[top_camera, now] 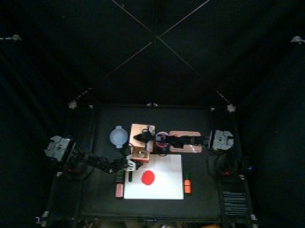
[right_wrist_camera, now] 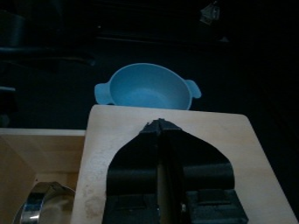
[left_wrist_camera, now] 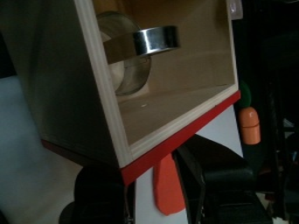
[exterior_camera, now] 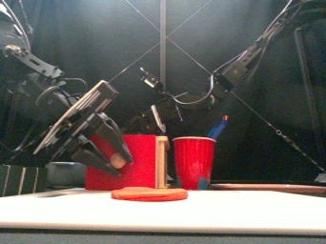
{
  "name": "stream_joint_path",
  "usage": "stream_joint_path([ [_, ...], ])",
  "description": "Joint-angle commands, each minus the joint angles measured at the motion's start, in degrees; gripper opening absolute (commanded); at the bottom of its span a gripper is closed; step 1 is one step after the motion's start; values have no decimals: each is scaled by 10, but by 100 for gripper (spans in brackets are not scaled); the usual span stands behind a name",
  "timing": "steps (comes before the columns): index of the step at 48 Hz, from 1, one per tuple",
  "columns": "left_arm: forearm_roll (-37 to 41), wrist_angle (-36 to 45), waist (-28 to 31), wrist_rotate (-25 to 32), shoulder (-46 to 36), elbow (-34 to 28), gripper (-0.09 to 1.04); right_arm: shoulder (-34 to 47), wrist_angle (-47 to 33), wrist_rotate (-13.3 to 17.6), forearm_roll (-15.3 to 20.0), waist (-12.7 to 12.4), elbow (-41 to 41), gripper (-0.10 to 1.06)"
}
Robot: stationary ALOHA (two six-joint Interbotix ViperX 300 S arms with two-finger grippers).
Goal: Get the cutter from the drawer then cut the dough then place the extra dough in the bowl
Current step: Place the cutter on the board
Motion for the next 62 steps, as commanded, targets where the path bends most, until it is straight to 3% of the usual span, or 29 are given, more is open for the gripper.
stream_joint_path([
  [1,5,-3,-14,6,-3,-13,63,-11,7,-3,-2,-6,-2,-7],
  [15,16,-10,-13,4,-5,-15,86,-11,7,-3,-2,-5,-2,-7],
  [26,18,-3,-24,6,-29,-4,87,-11,7,-3,-3,-4,-1,-7],
  [44,59,6,-56,6,-191,81,86,-15,9,4,0,-2,-4,-7],
  [52,144,-56,-53,7,-243,116,86,-33,11,4,1,11,-4,-7],
  [62,350,-181,-15,18,-267,151,86,-62,11,4,4,27,-4,-7],
])
